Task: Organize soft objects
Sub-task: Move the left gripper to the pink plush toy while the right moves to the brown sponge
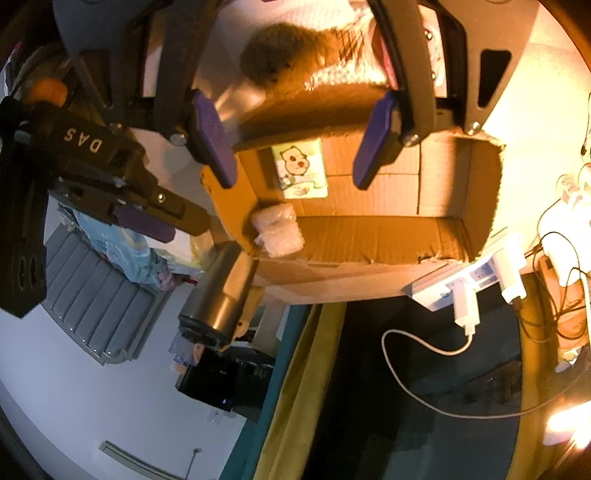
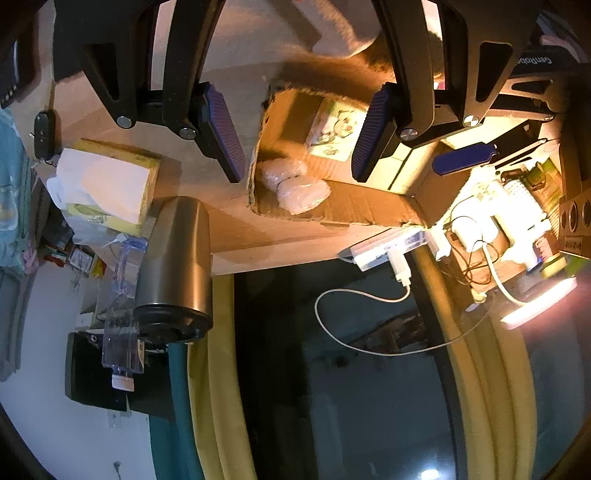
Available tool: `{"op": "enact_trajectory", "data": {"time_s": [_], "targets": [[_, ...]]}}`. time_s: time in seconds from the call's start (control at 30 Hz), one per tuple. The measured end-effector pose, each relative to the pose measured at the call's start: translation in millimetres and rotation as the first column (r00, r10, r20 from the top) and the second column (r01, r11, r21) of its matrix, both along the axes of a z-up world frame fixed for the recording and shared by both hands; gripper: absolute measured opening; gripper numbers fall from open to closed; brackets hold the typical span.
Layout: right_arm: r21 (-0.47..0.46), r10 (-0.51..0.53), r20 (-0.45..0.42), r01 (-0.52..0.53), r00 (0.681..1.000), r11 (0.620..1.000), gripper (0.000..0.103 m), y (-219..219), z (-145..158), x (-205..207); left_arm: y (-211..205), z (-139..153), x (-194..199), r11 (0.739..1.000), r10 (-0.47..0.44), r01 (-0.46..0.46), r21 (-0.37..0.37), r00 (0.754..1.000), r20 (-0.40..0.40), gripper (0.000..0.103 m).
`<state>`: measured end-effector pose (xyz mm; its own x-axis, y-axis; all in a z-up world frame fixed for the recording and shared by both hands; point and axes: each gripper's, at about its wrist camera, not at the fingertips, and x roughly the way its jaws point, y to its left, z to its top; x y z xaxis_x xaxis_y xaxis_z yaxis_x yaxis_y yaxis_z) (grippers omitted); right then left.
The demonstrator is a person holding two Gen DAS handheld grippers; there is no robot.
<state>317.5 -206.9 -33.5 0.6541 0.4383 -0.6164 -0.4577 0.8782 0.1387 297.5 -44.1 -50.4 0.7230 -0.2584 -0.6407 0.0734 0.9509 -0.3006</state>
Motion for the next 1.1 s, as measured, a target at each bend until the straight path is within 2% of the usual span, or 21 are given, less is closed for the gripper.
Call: {"op": "enact_trajectory", "data": {"time_s": [0.7, 1.1], "targets": [[-0.023, 0.01, 0.025, -0.009, 1.0, 1.0, 0.063, 10, 7, -71, 25, 14, -71, 0.998, 0.051, -0.052, 0.018, 0.996, 0.07, 0.068], [-0.058, 0.014, -0.008, -0.014, 1.0, 0.998, 0.063, 20, -9, -96, 59, 3, -99, 0.993, 0.114, -0.115, 0.03, 0.992, 0.052, 0.069]]}}
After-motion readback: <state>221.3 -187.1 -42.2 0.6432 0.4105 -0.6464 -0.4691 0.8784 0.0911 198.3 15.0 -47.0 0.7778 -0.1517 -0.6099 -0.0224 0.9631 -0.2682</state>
